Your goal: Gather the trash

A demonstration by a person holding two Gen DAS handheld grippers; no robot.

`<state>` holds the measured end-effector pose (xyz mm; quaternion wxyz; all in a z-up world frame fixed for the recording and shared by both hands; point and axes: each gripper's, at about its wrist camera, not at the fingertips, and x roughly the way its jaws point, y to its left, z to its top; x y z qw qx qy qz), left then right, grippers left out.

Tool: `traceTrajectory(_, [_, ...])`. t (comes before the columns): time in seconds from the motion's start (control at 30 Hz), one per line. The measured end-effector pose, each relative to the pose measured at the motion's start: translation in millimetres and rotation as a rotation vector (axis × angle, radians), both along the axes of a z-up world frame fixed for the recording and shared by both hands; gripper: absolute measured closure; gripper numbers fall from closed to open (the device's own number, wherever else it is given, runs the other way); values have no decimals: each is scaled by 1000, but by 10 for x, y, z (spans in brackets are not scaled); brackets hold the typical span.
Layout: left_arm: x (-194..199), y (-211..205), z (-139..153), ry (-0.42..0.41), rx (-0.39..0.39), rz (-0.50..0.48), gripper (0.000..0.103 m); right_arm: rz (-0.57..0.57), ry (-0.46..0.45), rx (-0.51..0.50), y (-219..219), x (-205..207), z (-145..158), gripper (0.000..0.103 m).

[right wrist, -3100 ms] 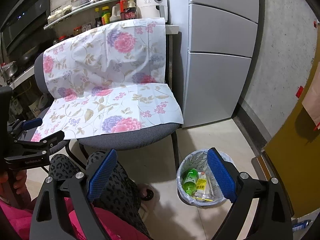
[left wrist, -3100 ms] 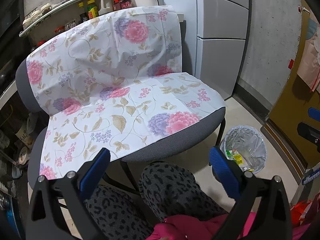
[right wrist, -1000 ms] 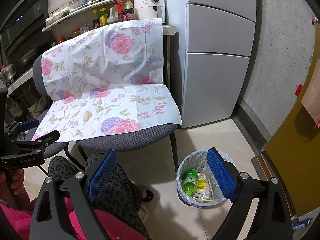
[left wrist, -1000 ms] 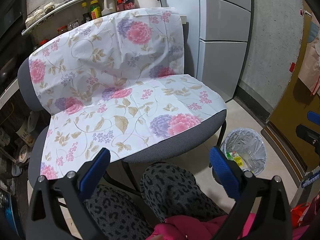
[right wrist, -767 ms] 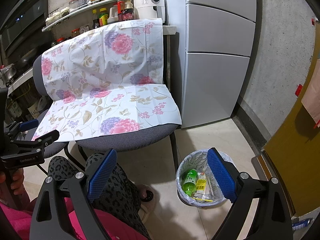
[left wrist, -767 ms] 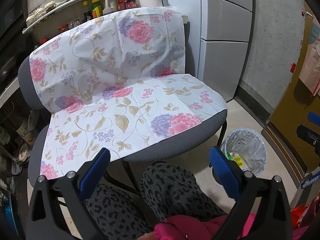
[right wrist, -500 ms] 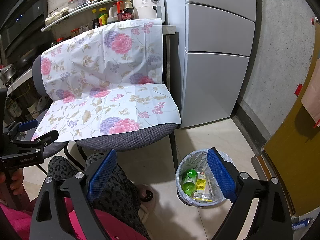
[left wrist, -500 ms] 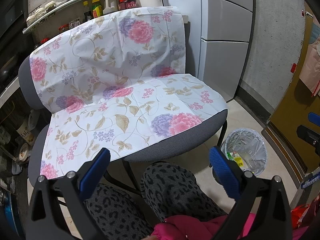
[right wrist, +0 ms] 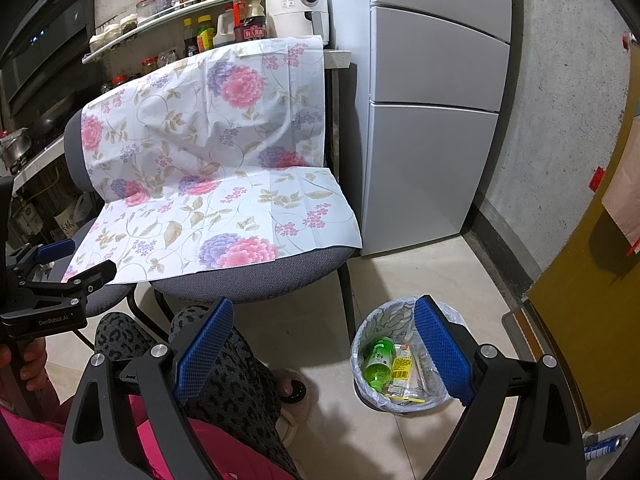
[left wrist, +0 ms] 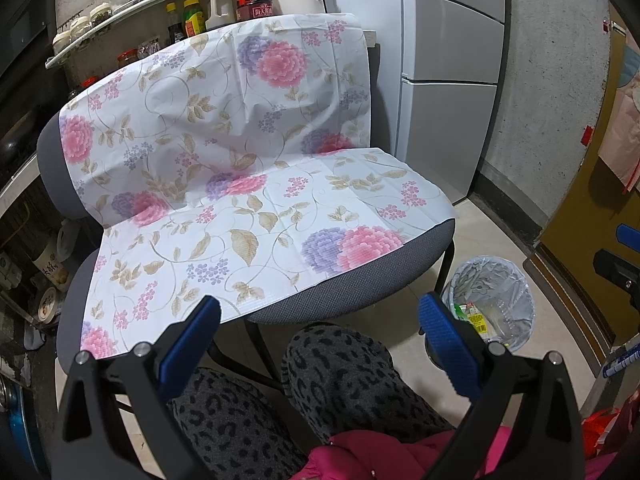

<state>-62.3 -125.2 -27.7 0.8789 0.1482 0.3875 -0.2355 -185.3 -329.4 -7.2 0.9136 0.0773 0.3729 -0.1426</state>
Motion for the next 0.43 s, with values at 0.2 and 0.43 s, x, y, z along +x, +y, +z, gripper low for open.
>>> traceTrajectory(0.2, [-10,-14,8,0,-20,-12,7,1,3,0,-2,13,-2,12])
traceTrajectory(0.43, [360,101,-324,138,-40,57,7,26,46,23,-20,270,-183,11])
